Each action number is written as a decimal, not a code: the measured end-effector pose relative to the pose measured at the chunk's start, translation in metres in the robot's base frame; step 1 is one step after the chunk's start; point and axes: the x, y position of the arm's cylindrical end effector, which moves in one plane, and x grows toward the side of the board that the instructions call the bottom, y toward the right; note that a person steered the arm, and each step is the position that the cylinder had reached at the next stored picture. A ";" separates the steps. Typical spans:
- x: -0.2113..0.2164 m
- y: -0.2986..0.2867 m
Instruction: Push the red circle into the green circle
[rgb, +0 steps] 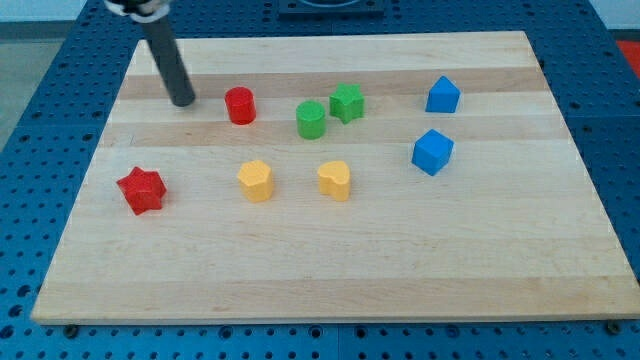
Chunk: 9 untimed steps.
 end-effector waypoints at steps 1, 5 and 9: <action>0.000 0.052; 0.044 0.027; 0.040 0.113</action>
